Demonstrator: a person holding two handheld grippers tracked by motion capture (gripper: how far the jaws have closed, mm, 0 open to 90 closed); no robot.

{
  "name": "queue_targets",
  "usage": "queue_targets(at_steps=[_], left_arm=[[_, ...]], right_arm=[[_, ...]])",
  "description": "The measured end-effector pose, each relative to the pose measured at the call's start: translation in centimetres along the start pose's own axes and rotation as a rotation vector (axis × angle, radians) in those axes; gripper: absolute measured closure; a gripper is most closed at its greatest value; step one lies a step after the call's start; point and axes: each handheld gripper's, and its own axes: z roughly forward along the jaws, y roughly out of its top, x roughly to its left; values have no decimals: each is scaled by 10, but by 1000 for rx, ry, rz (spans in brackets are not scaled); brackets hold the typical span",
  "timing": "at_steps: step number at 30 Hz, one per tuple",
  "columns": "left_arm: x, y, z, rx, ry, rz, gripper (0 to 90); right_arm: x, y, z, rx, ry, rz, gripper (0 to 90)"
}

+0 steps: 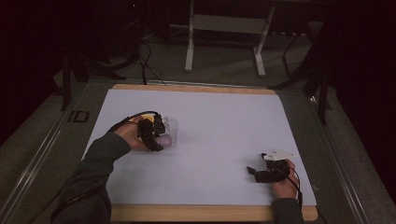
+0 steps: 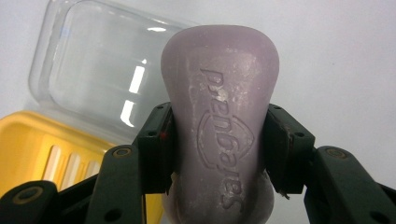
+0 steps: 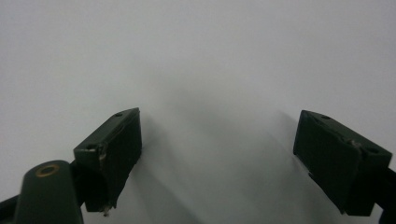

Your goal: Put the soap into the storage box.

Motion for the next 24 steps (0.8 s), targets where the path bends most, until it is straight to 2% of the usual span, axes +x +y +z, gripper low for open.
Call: queue_targets(at_steps=[9,13,24], left_arm=[[8,-4,-4,3,3,-65,497],[12,-6,-6,6,5,-75,497],[20,-11,-9,6,33,-139,497]], right_arm=[[0,0,0,0,0,1,150],[0,0,0,0,0,0,150],[1,0,-1,-4,-8,-6,150]])
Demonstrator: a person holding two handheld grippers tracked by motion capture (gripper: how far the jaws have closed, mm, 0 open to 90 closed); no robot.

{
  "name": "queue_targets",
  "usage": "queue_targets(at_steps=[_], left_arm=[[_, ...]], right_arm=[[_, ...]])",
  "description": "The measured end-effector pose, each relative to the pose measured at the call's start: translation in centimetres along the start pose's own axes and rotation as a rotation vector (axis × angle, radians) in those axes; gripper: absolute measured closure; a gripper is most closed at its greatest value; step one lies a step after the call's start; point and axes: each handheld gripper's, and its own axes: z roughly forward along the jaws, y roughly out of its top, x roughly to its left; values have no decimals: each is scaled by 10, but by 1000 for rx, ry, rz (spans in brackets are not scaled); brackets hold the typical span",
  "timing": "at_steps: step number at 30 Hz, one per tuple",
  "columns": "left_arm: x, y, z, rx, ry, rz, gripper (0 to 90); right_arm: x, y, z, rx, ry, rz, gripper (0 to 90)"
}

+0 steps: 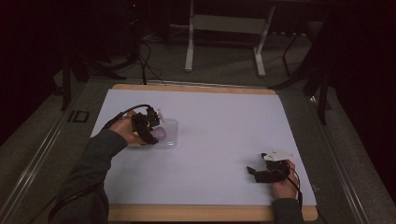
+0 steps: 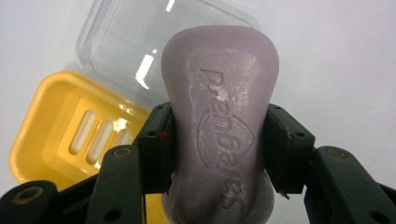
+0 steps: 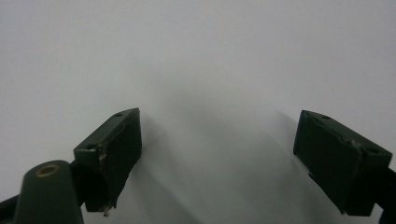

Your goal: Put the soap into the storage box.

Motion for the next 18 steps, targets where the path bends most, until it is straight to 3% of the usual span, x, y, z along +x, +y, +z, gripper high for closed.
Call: queue_targets(at_steps=[18], left_arm=[[20,-14,-8,1,17,-130,497]], right_arm=[[-1,-2,-4,-41,24,-1,149]])
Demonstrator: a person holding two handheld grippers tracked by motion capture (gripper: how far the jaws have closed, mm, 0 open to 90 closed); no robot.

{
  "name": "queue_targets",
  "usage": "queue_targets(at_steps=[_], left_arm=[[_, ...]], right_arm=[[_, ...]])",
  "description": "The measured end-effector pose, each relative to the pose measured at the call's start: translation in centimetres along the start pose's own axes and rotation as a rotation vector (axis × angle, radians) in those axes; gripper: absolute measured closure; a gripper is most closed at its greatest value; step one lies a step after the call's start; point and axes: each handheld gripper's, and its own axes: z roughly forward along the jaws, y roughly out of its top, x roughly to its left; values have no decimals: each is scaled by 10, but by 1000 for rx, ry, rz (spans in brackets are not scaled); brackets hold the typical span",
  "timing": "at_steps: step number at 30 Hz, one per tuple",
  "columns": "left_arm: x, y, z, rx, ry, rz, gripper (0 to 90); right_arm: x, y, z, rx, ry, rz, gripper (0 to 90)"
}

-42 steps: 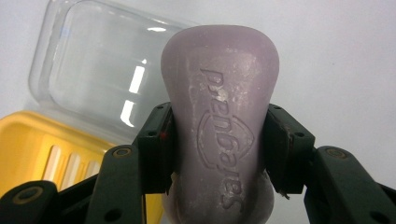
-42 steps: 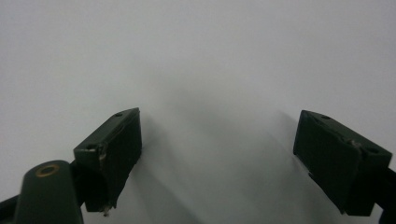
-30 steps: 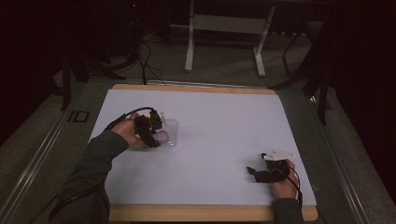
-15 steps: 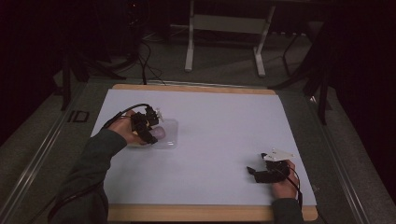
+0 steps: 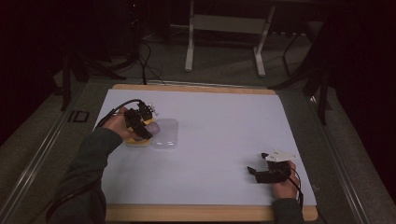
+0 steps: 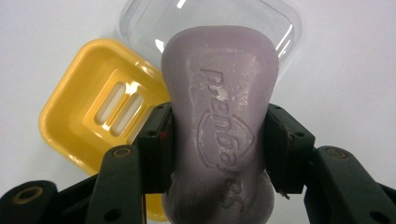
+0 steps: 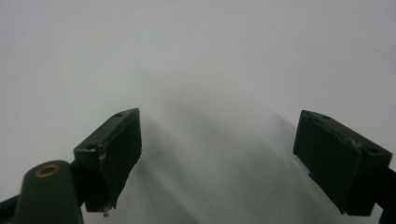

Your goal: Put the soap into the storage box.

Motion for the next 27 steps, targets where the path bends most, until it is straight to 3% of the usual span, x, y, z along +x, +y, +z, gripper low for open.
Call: queue_targets(at_steps=[14,27], left_arm=[[15,-9,2,-4,10,-111,497],[26,-15,-3,-22,19,-170,497]], right_arm=[[-1,0,-1,-9,10,-2,150],[-1,-1,-1,-14,11,1,150]])
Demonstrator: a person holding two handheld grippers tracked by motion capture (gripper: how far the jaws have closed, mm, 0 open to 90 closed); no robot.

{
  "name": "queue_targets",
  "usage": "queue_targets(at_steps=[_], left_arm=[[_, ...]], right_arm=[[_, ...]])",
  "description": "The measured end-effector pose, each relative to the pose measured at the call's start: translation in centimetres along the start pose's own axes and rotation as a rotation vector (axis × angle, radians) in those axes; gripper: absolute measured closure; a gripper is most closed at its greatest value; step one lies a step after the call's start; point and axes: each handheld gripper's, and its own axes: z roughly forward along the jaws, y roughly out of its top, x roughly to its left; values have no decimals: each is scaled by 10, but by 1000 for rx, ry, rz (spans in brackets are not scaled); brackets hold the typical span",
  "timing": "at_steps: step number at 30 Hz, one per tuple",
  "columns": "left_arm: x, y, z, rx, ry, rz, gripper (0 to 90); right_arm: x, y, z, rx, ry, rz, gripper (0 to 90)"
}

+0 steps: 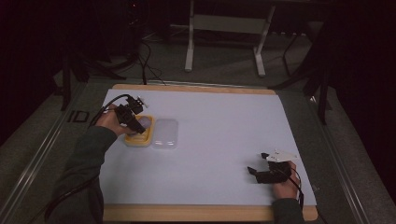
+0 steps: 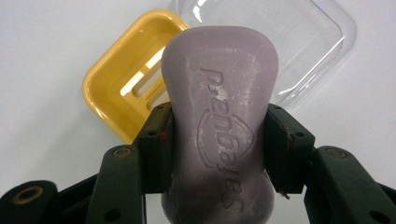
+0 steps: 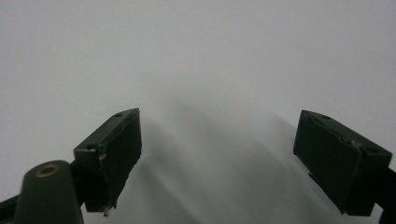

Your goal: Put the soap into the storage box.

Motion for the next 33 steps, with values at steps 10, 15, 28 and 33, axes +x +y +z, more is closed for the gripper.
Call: queue_targets(at_steps=[10,15,28,33], left_arm=[[3,1,3,12,8,-31,497],[4,2,3,2,15,-57,497],[6,2,7,-17,22,-113,497],[7,2,7,-31,18,-149,498]], right_arm=[[-1,0,0,-5,3,2,149],[0,0,0,-3,4,1,149],[-1,0,0,-2,4,2,149],[0,0,0,-2,3,1,149]])
